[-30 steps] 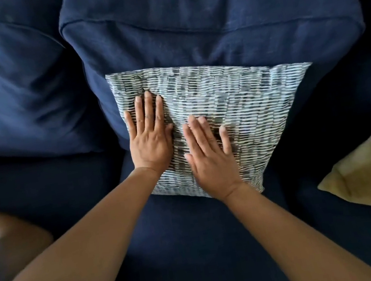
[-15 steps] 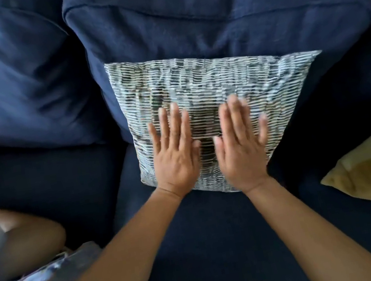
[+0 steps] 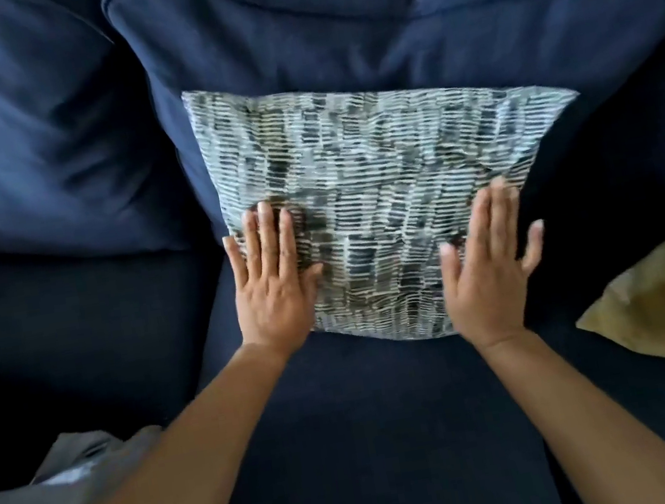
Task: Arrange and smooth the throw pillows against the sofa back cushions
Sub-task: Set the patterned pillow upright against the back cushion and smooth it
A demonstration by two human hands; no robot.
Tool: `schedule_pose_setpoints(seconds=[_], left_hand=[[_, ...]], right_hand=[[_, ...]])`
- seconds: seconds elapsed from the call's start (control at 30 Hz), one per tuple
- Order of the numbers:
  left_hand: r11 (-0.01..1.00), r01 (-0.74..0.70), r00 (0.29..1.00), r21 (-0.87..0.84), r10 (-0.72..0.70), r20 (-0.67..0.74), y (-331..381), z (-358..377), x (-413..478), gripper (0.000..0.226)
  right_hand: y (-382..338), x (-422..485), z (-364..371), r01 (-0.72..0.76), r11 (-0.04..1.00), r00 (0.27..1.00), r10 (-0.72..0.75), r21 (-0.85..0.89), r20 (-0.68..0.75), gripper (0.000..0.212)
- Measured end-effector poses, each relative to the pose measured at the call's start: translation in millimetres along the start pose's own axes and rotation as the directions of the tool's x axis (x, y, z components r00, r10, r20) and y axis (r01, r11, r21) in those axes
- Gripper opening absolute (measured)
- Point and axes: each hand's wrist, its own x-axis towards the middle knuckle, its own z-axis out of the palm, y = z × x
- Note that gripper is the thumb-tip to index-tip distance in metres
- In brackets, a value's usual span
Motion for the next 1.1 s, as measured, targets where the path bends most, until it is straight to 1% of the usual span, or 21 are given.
schedule_pose_setpoints(seconds=[0.07, 0.13, 0.2, 0.27, 0.33, 0.4, 0.47, 0.5, 0.57, 0.63, 0.67, 0.7, 0.73, 0.8, 0.87, 0.93, 0.97, 1.03, 1.1], left_hand=[[0.996, -0.033, 0.998, -0.085, 0.028, -0.051, 20.6, -7.7, 0.8, 0.069], [0.993, -0.055, 0.998, -0.104, 0.053, -0.026, 35.5, -1.4, 4.3, 0.067], [0.997, -0.041, 0.998, -0.064, 0.045, 0.05, 33.5, 12.1, 6.8, 0.067], [0.998, -0.056, 0.991, 0.016, 0.054, 0.122, 18.0, 23.1, 6.8, 0.07], [0.99, -0.109, 0.981, 0.095, 0.091, 0.173, -2.2, 25.8, 5.1, 0.077], [0.978, -0.14, 0.977, 0.157, 0.11, 0.185, -16.3, 18.6, 3.9, 0.089], [0.977, -0.126, 0.981, 0.172, 0.097, 0.167, -23.3, 4.4, 2.9, 0.099], [0.982, -0.112, 0.986, 0.153, 0.091, 0.141, -23.7, -3.5, 3.6, 0.099], [0.994, -0.091, 0.995, 0.055, 0.088, 0.055, -15.5, -22.6, 11.6, 0.09], [0.992, -0.115, 0.992, -0.056, 0.112, -0.049, 2.0, -40.4, 33.5, 0.077], [0.986, -0.14, 0.988, -0.086, 0.133, -0.077, 11.1, -45.0, 47.4, 0.07], [0.982, -0.16, 0.985, -0.096, 0.153, -0.076, 19.4, -46.3, 62.2, 0.066], [0.982, -0.168, 0.985, -0.088, 0.164, -0.05, 24.8, -43.7, 75.9, 0.063], [0.986, -0.164, 0.985, -0.015, 0.165, 0.056, 23.4, -34.8, 99.6, 0.063], [0.981, -0.172, 0.97, 0.089, 0.153, 0.19, 7.2, -27.5, 113.6, 0.066], [0.969, -0.186, 0.952, 0.165, 0.136, 0.273, -15.7, -27.3, 124.1, 0.067], [0.965, -0.175, 0.951, 0.195, 0.115, 0.287, -25.5, -29.8, 128.5, 0.067], [0.964, -0.107, 0.964, 0.244, 0.04, 0.265, -39.8, -36.5, 133.5, 0.067], [0.976, -0.015, 0.979, 0.217, -0.03, 0.203, -39.5, -44.8, 133.4, 0.068]], right_hand=[[-30.9, -1.2, -4.1, 0.189, 0.98, 0.982, -0.187, 0.057, -0.033, 0.065], [-58.1, -2.4, 5.0, 0.328, 0.942, 0.944, -0.33, 0.066, 0.009, 0.066], [-64.4, -1.2, 20.8, 0.379, 0.925, 0.921, -0.381, 0.036, 0.083, 0.07], [-44.8, 0.1, 36.1, 0.409, 0.912, 0.899, -0.397, -0.029, 0.182, 0.074], [-12.2, 0.7, 41.3, 0.386, 0.919, 0.898, -0.357, -0.076, 0.256, 0.082], [12.8, -1.3, 35.0, 0.298, 0.948, 0.927, -0.262, -0.107, 0.268, 0.09], [19.2, -4.6, 21.2, 0.228, 0.967, 0.954, -0.198, -0.112, 0.225, 0.089], [16.6, -5.8, 12.9, 0.212, 0.973, 0.964, -0.193, -0.094, 0.18, 0.086], [0.0, -2.5, -6.3, 0.225, 0.974, 0.972, -0.223, -0.017, 0.079, 0.082], [-27.2, 14.2, -22.9, 0.273, 0.96, 0.962, -0.274, 0.058, -0.002, 0.077], [-42.6, 26.6, -27.0, 0.293, 0.953, 0.956, -0.293, 0.075, -0.012, 0.073], [-57.3, 41.1, -27.8, 0.306, 0.949, 0.952, -0.307, 0.082, -0.002, 0.07], [-69.0, 55.8, -25.2, 0.312, 0.946, 0.949, -0.315, 0.085, 0.021, 0.068], [-76.7, 83.4, -15.7, 0.331, 0.942, 0.937, -0.334, 0.051, 0.098, 0.067], [-57.8, 102.7, -4.3, 0.372, 0.928, 0.916, -0.361, -0.034, 0.176, 0.067], [-25.2, 114.6, -1.1, 0.357, 0.929, 0.92, -0.331, -0.098, 0.212, 0.069], [-10.8, 118.0, -3.2, 0.317, 0.941, 0.934, -0.288, -0.117, 0.209, 0.069], [4.1, 120.6, -12.0, 0.202, 0.969, 0.967, -0.174, -0.145, 0.185, 0.069], [-1.7, 119.9, -22.1, 0.098, 0.985, 0.988, -0.079, -0.142, 0.131, 0.068]])
